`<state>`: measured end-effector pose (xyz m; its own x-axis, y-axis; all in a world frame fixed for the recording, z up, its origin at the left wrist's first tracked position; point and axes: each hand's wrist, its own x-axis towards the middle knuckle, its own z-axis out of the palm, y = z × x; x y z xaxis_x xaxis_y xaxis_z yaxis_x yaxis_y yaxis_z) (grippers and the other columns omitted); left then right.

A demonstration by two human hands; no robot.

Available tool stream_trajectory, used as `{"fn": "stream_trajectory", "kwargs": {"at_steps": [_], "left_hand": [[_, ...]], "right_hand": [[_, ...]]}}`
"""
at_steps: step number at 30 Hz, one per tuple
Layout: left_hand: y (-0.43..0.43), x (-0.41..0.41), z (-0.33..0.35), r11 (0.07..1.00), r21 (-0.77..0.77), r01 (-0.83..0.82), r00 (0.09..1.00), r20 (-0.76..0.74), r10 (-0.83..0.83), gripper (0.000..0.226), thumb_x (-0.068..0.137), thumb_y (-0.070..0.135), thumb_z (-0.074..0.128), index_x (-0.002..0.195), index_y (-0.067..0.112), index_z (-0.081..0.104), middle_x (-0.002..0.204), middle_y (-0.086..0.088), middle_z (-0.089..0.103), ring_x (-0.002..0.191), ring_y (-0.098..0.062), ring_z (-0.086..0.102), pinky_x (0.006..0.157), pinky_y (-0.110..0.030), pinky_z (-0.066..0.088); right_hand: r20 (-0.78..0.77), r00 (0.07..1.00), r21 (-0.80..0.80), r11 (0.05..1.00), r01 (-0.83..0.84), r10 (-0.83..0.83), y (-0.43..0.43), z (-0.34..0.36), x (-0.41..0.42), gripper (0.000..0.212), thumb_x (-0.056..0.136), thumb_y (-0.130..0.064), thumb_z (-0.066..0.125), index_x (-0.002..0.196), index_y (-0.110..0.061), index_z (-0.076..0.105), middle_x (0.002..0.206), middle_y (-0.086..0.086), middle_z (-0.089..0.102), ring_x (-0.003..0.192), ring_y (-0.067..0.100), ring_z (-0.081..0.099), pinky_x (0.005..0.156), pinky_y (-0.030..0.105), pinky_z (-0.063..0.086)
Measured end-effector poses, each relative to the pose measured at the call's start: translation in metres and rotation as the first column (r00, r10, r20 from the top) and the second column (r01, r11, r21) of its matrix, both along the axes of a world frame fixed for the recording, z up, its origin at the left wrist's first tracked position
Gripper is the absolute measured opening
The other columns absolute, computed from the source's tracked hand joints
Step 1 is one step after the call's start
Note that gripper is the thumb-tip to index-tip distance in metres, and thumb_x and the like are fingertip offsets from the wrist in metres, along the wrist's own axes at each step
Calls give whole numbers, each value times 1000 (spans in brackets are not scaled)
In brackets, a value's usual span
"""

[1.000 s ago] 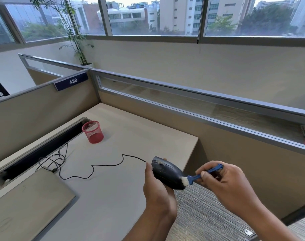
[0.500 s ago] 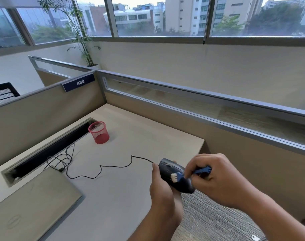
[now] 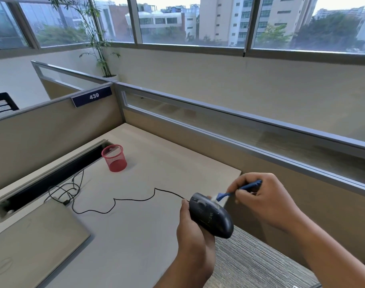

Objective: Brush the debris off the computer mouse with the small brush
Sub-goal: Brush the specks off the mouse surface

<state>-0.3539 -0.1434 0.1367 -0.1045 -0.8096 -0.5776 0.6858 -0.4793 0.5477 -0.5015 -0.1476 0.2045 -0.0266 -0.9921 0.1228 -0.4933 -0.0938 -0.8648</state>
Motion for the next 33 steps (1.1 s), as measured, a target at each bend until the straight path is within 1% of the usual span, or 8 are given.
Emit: {"fn": "stream_trajectory", "kwargs": {"at_steps": [2, 6, 10, 15, 21, 26, 29, 33], "left_hand": [[1, 0, 0, 1000, 1, 22, 1000, 9, -22, 59, 98, 60, 31, 126, 18, 62, 119, -16, 70, 108, -29, 64, 75, -39, 48], [1, 0, -1, 999, -8, 33, 999, -1, -33, 55, 99, 55, 35, 126, 16, 63, 114, -18, 73, 107, -31, 66, 85, -43, 50], [-3, 7, -4, 999, -45, -10, 1000, -3, 10, 62, 99, 57, 32, 123, 9, 64, 110, -19, 74, 98, -29, 70, 80, -40, 53], [0, 5, -4, 999, -49, -15, 1000, 21, 16, 56, 99, 54, 36, 128, 13, 60, 120, -18, 70, 107, -28, 66, 84, -39, 51], [-1, 7, -1, 997, -50, -59, 998, -25, 58, 58, 100, 53, 35, 126, 8, 62, 118, -18, 71, 109, -29, 67, 93, -40, 50], [0, 12, -4, 998, -32, -49, 999, -1, 49, 56, 99, 55, 34, 127, 14, 59, 118, -16, 70, 104, -27, 66, 77, -37, 52], [1, 7, -4, 998, -53, -38, 999, -1, 38, 56, 100, 53, 36, 132, 13, 57, 120, -17, 69, 107, -27, 65, 91, -39, 50], [-2, 9, -1, 997, -60, -56, 998, -25, 55, 65, 100, 56, 31, 127, 4, 59, 118, -24, 68, 105, -33, 65, 106, -49, 44]], "right_hand": [[38, 999, -16, 1000, 18, -18, -6, 0, 6, 31, 77, 0, 63, 71, -27, 78, 62, 3, 74, 53, 24, 61, 56, 27, 51], [23, 998, 73, 995, -66, 65, -17, -3, 21, 29, 78, 0, 64, 68, -23, 77, 61, -5, 74, 51, 6, 62, 56, 21, 51], [-91, 989, 102, 989, -108, 117, -6, 0, 9, 20, 72, -10, 66, 67, -26, 76, 62, 3, 72, 45, 3, 47, 47, 18, 41], [-56, 996, -15, 998, -66, 65, -9, 8, 10, 21, 75, -10, 67, 70, -28, 77, 57, -1, 68, 43, 0, 43, 46, 13, 36], [-201, 972, 54, 992, -112, 121, -5, 2, 22, 17, 63, -33, 59, 71, -32, 74, 65, 1, 71, 46, 7, 47, 50, 30, 48], [-184, 979, -14, 995, -94, 90, 6, 5, 8, 13, 68, -27, 64, 70, -34, 75, 63, 3, 71, 46, 7, 46, 46, 26, 45], [-167, 979, -53, 991, -123, 113, 3, 4, 19, 20, 77, -13, 68, 75, -31, 77, 69, -10, 72, 47, 6, 50, 48, 18, 46], [-323, 922, 2, 975, -223, 211, 13, 1, 22, 20, 68, -33, 57, 78, -33, 75, 70, -14, 73, 63, 8, 66, 62, 31, 58]]}}
